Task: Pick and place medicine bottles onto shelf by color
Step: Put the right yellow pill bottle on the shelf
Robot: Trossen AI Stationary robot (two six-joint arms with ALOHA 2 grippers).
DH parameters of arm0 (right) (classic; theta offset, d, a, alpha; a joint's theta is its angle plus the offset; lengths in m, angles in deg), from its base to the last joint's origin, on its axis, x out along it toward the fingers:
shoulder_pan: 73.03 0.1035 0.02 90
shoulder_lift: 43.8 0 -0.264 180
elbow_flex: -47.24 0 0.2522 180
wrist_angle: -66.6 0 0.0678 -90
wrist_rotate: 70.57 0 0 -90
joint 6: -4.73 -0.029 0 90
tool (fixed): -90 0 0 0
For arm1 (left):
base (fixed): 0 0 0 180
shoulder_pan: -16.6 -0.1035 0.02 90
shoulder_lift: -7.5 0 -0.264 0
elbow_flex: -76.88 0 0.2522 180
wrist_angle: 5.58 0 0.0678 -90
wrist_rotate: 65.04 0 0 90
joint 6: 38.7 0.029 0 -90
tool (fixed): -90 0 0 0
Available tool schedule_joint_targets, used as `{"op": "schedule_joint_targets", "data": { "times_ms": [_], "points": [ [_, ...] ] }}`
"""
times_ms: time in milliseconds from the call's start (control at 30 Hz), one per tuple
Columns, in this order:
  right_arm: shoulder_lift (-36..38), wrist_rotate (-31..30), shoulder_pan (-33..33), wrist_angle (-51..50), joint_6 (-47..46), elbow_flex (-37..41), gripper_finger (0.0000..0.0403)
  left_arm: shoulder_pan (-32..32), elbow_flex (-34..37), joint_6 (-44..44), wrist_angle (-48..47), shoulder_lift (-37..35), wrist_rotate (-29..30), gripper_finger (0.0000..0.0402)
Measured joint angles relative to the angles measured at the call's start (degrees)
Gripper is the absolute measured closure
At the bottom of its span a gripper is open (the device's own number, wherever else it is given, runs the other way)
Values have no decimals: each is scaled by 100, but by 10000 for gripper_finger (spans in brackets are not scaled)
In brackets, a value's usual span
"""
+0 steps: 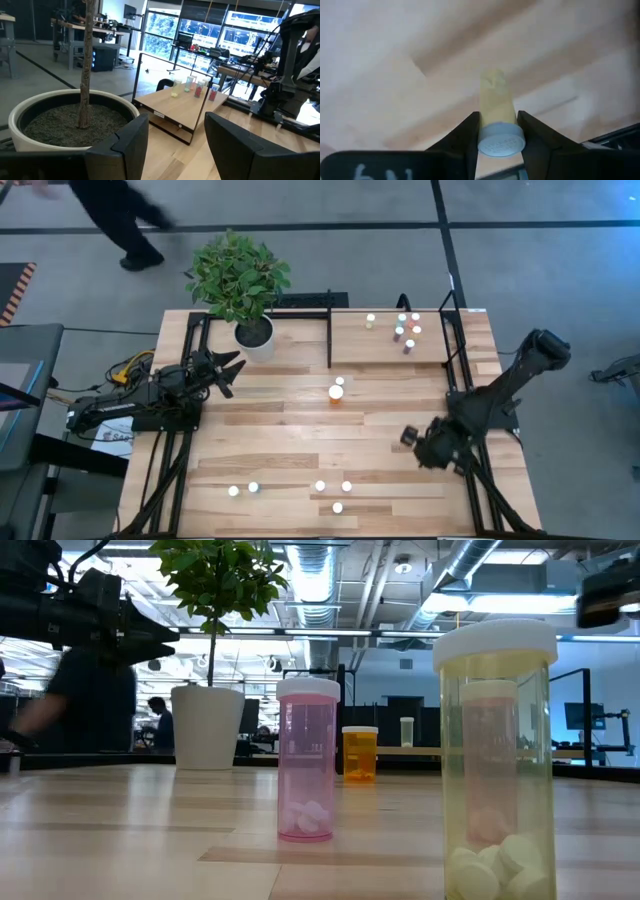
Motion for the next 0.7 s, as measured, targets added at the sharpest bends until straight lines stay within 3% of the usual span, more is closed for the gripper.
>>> {"op": "schedule_joint_targets", "data": {
  "times_ms": [167,333,533,700],
  "points": [
    [626,96,-1192,-1030,500,0,268,-1,-1,0,0,0,1,220],
    [1039,87,-2801,-1603,1421,0,268,-1,0,0,0,0,-1,220],
    [1049,97,-4848,-1599,2737,-8,268,-1,-1,0,0,-1,0,220],
    [776,172,-5951,-1871,3367,-376,268,-1,-1,0,0,-1,1,220]
  ]
}}
